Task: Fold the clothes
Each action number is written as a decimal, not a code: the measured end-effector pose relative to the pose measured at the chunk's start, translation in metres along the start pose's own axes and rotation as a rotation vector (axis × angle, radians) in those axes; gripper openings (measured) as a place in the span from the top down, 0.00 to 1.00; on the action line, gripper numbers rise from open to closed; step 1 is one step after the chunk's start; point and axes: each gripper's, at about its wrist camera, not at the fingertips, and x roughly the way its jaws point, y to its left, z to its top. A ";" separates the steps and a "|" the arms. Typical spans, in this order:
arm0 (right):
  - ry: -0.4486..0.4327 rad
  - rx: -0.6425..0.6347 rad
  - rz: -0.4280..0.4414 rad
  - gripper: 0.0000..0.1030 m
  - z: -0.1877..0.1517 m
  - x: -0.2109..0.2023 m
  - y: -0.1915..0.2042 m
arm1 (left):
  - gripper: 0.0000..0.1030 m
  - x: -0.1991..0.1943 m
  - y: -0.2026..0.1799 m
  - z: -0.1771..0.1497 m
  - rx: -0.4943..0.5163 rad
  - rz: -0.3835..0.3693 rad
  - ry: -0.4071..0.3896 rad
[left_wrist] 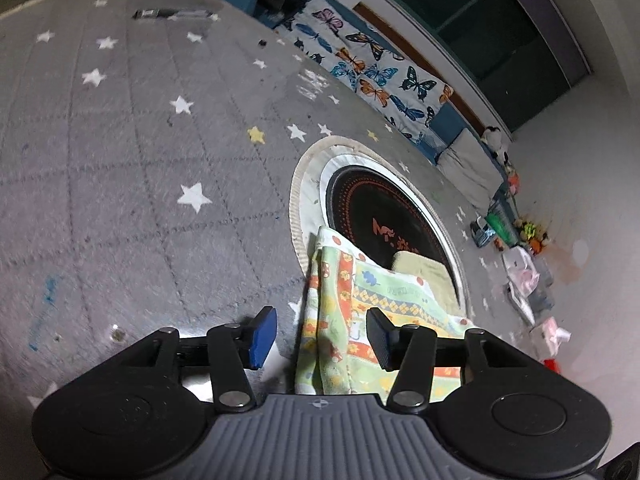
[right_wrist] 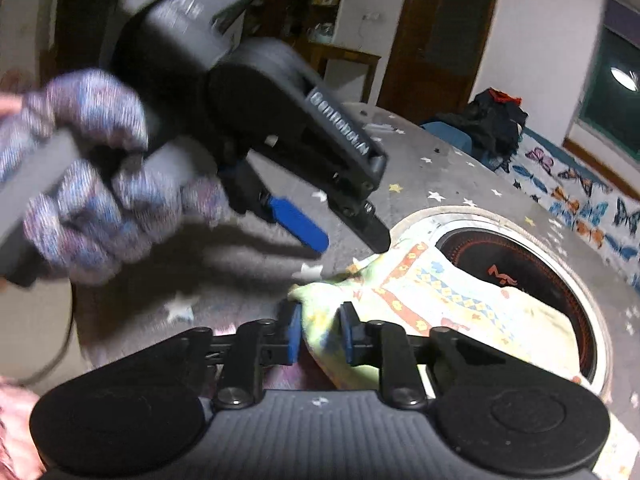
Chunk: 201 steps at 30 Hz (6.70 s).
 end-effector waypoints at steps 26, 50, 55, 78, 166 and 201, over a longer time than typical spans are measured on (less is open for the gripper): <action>-0.097 0.212 0.050 0.84 -0.002 -0.038 -0.034 | 0.85 0.044 -0.006 0.002 -0.170 -0.080 0.091; -0.010 0.660 -0.479 0.52 -0.118 -0.075 -0.199 | 0.88 0.042 -0.013 -0.002 -0.089 -0.034 0.078; -0.018 0.728 -0.474 0.48 -0.133 -0.075 -0.216 | 0.88 0.043 -0.015 -0.001 -0.076 -0.031 0.085; -0.166 0.668 -0.509 0.92 -0.100 -0.120 -0.207 | 0.91 0.042 -0.100 0.011 0.156 -0.097 0.053; 0.005 0.694 -0.570 0.24 -0.155 -0.127 -0.180 | 0.34 0.115 -0.196 -0.086 0.703 0.153 0.068; 0.031 0.689 -0.649 0.00 -0.154 -0.134 -0.129 | 0.00 0.068 -0.174 -0.118 0.735 0.178 -0.001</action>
